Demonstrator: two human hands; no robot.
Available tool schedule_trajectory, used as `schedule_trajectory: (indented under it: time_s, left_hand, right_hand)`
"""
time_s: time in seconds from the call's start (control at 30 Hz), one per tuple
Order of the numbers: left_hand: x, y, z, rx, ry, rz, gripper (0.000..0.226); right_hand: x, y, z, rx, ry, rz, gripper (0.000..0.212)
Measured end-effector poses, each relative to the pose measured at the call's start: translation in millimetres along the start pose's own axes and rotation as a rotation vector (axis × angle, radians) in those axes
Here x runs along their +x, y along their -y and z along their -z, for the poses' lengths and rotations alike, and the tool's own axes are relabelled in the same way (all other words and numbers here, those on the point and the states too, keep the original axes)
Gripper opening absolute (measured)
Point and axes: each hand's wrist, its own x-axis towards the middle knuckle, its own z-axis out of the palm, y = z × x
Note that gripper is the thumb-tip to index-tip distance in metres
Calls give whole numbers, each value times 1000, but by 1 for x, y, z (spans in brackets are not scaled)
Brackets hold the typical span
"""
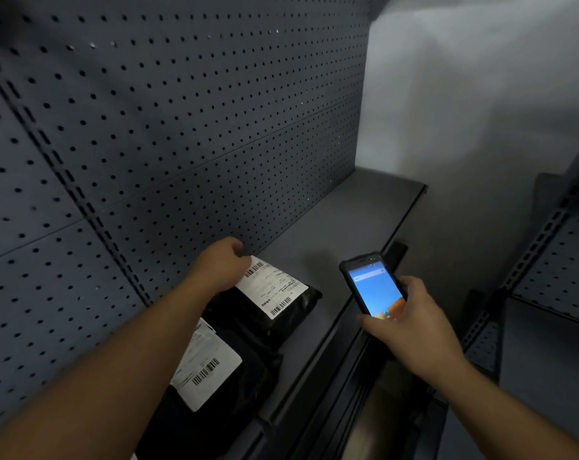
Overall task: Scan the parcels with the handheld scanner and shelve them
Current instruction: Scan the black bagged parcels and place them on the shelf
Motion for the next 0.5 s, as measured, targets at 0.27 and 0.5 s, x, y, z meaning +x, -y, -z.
schedule_trajectory:
  time_s: [0.27,0.5]
  left_hand:
    - [-89,6,0,87,-174,-31,51]
    - [-206,12,-8,207,-364,26,58]
  right_hand:
    - [-21,20,-18,8,146,104,71]
    - [-61,35,-30,10,325,249,83]
